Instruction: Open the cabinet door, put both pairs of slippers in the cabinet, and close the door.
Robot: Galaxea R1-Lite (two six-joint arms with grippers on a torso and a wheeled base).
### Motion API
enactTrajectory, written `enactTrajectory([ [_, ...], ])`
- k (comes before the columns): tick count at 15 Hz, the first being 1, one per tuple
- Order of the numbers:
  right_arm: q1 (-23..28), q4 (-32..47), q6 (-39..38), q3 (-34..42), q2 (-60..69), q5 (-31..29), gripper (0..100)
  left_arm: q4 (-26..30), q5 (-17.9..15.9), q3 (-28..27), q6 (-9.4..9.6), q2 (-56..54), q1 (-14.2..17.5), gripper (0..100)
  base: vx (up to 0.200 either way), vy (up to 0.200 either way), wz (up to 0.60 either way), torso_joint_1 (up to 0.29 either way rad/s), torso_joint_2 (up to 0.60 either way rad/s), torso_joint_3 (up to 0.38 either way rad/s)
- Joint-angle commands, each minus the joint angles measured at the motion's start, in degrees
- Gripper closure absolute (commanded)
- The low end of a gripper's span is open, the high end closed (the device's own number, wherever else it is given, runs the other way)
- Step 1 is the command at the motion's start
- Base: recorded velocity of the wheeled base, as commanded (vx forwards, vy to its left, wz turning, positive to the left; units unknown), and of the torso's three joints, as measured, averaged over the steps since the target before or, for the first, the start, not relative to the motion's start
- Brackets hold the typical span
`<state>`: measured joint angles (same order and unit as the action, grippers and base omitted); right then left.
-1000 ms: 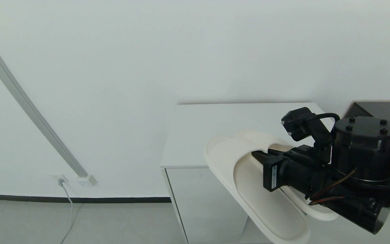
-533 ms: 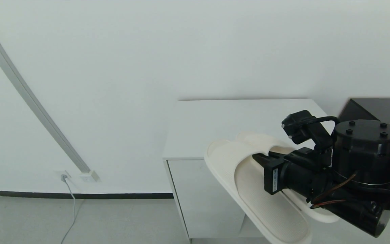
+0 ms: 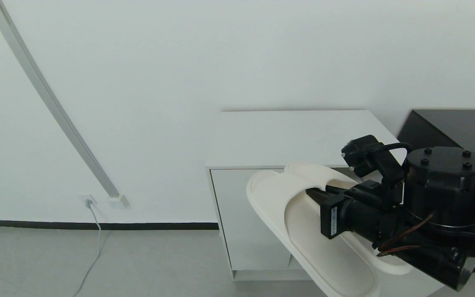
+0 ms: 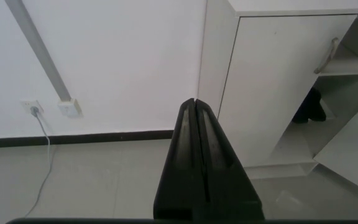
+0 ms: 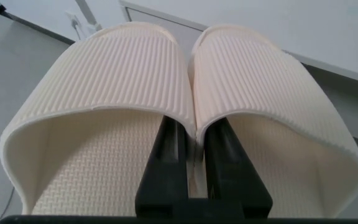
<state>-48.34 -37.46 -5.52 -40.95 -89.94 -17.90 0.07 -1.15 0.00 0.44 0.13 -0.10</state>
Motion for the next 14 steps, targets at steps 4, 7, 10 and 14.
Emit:
enactTrajectory([
  [4,-0.1,-0.1,0.0,0.1,-0.3,0.0,100,0.0,0.0,0.0,0.00,0.0,0.0,100,0.000,0.000,0.00,0.000,0.00,0.000],
  [7,-0.4,-0.1,0.0,0.3,-0.3,0.0,100,0.0,0.0,0.0,0.00,0.0,0.0,100,0.000,0.000,0.00,0.000,0.00,0.000],
  [10,-0.5,-0.1,0.0,0.3,-0.3,-0.1,100,0.0,0.0,0.0,0.00,0.0,0.0,100,0.000,0.000,0.00,0.000,0.00,0.000],
  [14,-1.1,-0.1,0.0,0.4,-0.1,-0.2,100,0.0,0.0,0.0,-0.09,0.0,0.0,100,0.000,-0.200,0.00,0.002,0.00,0.005],
])
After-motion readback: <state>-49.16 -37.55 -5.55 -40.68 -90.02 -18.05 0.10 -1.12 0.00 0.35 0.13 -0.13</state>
